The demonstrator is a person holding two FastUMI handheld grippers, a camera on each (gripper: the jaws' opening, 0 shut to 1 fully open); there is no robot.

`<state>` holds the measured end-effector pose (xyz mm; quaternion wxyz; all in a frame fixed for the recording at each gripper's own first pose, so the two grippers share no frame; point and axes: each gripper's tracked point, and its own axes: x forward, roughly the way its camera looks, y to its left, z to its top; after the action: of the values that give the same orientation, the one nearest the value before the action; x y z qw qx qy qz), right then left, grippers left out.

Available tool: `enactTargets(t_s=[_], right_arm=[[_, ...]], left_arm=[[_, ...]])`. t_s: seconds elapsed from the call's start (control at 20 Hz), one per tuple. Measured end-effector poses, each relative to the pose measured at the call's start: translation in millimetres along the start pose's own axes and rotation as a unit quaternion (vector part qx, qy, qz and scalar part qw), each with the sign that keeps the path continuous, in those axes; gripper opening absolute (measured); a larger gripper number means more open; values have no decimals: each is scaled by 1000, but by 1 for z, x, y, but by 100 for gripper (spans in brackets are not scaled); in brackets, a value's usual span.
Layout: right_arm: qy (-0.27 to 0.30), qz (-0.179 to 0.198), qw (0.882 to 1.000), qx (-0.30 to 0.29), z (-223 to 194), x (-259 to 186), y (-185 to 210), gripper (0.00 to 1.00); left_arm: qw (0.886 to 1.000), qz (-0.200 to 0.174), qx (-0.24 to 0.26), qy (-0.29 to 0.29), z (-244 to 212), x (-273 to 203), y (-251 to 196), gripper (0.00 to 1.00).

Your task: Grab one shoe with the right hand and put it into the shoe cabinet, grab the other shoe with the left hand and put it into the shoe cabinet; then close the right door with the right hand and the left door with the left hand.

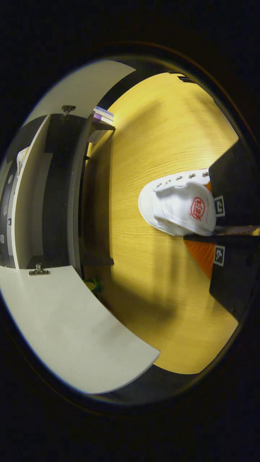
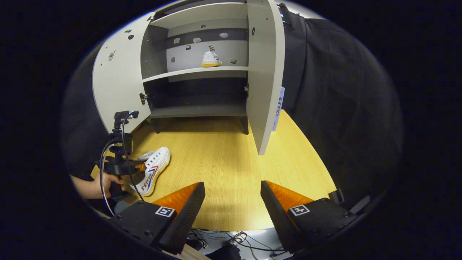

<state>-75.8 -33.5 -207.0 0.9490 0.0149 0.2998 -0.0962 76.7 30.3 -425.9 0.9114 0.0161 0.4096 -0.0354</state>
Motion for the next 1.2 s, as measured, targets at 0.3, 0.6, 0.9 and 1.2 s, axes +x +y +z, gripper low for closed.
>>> enactTargets(t_s=[0.3, 0.6, 0.9, 1.2], right_arm=[[-14, 4, 1000, -26, 2, -9, -7, 99], [-49, 14, 998, -33, 21, -19, -20, 99], [-73, 5, 997, 10, 38, -30, -49, 99], [-120, -38, 991, 51, 68, -44, -102, 99]], left_arm=[[1000, -18, -2, -5, 21, -33, -6, 5], [995, -50, 20, -80, 130, -108, -35, 5], [987, -79, 10, -136, 266, -159, -60, 5], [982, -50, -2, -181, 404, -150, -54, 5]])
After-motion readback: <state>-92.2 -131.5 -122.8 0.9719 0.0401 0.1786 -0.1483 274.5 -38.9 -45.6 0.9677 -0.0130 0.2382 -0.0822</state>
